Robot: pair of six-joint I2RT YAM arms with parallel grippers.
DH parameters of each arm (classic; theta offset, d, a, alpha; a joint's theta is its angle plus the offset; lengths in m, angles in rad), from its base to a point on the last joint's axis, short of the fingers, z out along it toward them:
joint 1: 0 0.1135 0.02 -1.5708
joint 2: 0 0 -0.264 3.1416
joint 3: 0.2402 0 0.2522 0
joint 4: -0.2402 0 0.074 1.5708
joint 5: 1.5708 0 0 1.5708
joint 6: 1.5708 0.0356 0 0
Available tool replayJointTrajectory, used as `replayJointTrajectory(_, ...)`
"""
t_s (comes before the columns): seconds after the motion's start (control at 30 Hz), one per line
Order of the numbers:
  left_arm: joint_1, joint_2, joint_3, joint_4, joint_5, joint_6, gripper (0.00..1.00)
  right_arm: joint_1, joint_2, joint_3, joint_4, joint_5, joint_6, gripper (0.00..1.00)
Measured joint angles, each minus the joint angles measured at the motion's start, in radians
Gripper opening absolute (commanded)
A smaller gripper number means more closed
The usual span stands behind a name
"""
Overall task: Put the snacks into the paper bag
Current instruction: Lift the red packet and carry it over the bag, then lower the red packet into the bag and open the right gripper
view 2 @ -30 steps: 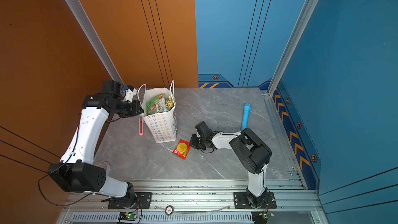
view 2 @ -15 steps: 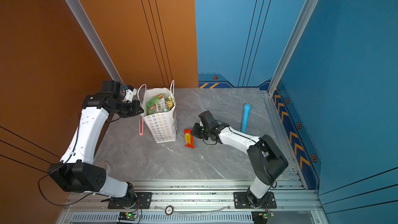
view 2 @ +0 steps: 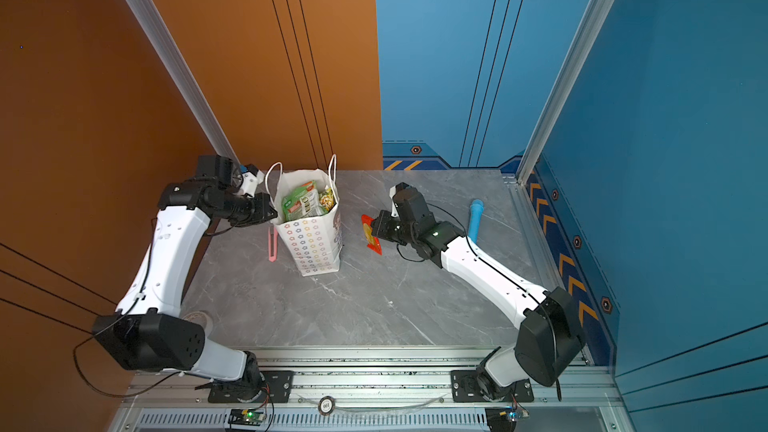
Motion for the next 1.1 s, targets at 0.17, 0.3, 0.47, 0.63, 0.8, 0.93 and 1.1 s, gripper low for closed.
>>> replayJointTrajectory(0.17,0.0,0.0,0.0,0.0,0.0,0.0,0.0,-0.001,-0.012,0.104,-0.036,0.021,-0.029,0.0)
replayJointTrajectory(0.3,0.0,0.0,0.0,0.0,0.0,0.0,0.0,0.012,-0.012,0.211,-0.053,0.037,-0.063,0.0)
replayJointTrajectory(0.47,0.0,0.0,0.0,0.0,0.0,0.0,0.0,0.043,-0.008,0.323,-0.068,0.037,-0.097,0.0)
replayJointTrajectory(0.63,0.0,0.0,0.0,0.0,0.0,0.0,0.0,0.113,0.042,0.473,-0.096,0.035,-0.139,0.0)
replayJointTrajectory(0.8,0.0,0.0,0.0,0.0,0.0,-0.001,0.0,0.163,0.134,0.62,-0.106,0.021,-0.171,0.0)
replayJointTrajectory(0.93,0.0,0.0,0.0,0.0,0.0,-0.003,0.0,0.179,0.226,0.721,-0.116,0.001,-0.184,0.0)
replayJointTrajectory(1.1,0.0,0.0,0.0,0.001,0.0,-0.004,0.0,0.185,0.365,0.853,-0.141,-0.026,-0.185,0.0)
